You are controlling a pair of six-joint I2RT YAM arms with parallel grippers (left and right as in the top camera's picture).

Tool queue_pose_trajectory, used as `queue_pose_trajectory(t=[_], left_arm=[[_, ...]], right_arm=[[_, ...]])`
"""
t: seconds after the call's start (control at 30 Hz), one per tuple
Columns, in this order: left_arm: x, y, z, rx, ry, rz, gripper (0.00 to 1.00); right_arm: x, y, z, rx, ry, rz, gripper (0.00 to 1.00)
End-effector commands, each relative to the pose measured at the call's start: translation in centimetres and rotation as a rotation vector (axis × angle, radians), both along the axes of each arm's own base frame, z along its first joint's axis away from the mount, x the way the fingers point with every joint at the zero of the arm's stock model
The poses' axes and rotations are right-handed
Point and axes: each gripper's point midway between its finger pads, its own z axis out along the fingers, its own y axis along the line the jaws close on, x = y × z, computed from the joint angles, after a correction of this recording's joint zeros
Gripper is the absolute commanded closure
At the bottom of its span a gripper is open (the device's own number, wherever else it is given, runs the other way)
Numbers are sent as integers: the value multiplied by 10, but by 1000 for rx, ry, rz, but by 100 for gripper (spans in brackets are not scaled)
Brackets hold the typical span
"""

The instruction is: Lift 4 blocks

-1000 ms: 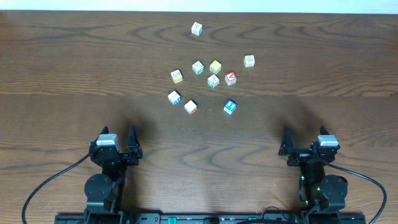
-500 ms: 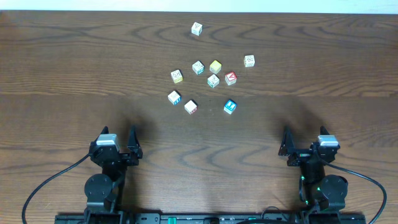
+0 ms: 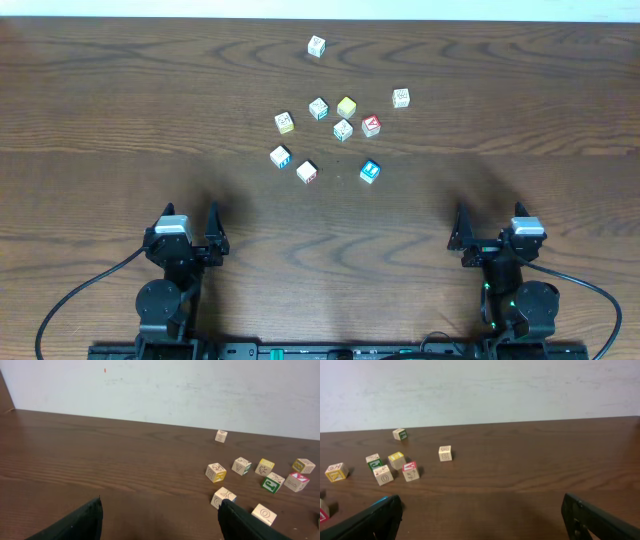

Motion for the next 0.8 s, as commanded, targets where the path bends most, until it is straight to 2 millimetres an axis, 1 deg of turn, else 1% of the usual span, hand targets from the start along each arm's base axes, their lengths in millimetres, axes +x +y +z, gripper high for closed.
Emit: queue_pose_trajectory(t=[0.0, 0.23, 0.33, 0.53, 0.63, 0.7, 0.77], left_arm=[[-1, 1, -18, 16, 56, 5, 26], [-1, 1, -18, 16, 55, 5, 26], [-1, 1, -18, 16, 56, 4, 25], [-1, 1, -18, 16, 56, 5, 25], [-1, 1, -18, 16, 56, 5, 26], [-1, 1, -18, 16, 56, 5, 26], [-1, 1, -18, 16, 56, 5, 26]], right_arm=[[0, 0, -2, -16, 7, 3, 1], [0, 0, -2, -16, 7, 3, 1], [0, 0, 1, -16, -6, 3, 1], [0, 4, -2, -9, 5, 23, 1], [-1, 12, -1, 105, 10, 63, 1], [-1, 12, 0, 215, 17, 55, 1], [-1, 12, 0, 264, 20, 50, 1]])
